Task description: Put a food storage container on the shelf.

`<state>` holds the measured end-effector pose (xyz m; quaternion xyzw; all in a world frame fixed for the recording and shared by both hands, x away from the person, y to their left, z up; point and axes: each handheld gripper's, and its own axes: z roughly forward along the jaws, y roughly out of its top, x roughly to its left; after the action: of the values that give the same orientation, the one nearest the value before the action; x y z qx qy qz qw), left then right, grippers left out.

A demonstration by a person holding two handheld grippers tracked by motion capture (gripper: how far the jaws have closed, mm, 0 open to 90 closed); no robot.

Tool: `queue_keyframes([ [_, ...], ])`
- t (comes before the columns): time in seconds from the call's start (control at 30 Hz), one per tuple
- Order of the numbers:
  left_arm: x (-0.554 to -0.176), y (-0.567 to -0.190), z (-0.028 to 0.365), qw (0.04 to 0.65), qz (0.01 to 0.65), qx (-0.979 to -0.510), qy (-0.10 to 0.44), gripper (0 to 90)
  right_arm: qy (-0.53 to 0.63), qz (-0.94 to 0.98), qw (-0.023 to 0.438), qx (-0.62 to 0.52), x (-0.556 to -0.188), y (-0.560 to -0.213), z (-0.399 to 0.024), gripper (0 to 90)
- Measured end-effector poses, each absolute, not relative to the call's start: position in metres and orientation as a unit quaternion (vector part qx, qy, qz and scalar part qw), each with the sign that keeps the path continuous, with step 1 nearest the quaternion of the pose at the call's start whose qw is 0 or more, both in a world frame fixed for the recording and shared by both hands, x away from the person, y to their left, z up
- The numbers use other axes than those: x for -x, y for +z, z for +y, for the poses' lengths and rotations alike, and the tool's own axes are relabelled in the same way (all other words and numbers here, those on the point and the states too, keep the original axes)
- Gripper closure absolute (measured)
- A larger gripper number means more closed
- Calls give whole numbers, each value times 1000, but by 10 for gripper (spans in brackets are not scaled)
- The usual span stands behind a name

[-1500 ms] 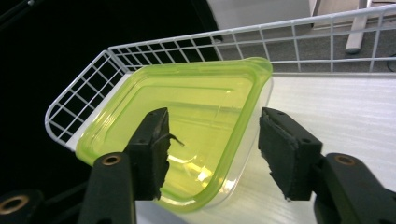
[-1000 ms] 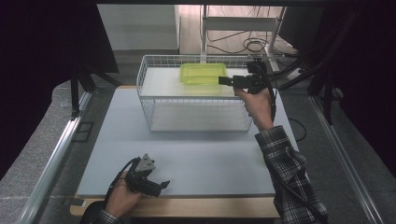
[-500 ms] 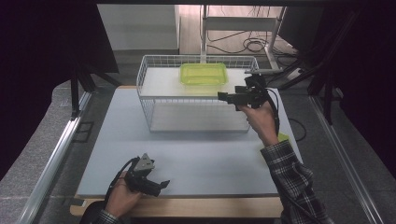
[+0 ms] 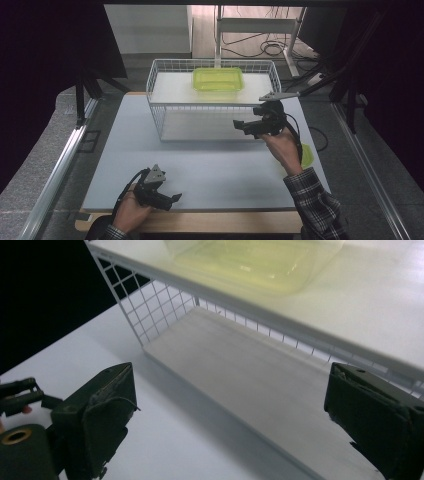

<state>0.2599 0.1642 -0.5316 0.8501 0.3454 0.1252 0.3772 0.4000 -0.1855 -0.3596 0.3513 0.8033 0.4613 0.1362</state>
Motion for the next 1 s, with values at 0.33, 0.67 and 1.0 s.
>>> queue_keyframes([
  [0.33, -260, -532, 165, 375, 344, -851, 128, 43, 457, 806, 141, -348, -379, -379, -199, 30],
  [0.67, -260, -532, 164, 373, 343, -852, 131, 41, 452, 806, 148, -352, -360, -399, -212, 18],
  [1.0, -261, -531, 166, 377, 344, -849, 138, 44, 443, 808, 159, -355, -343, -421, -224, 10],
])
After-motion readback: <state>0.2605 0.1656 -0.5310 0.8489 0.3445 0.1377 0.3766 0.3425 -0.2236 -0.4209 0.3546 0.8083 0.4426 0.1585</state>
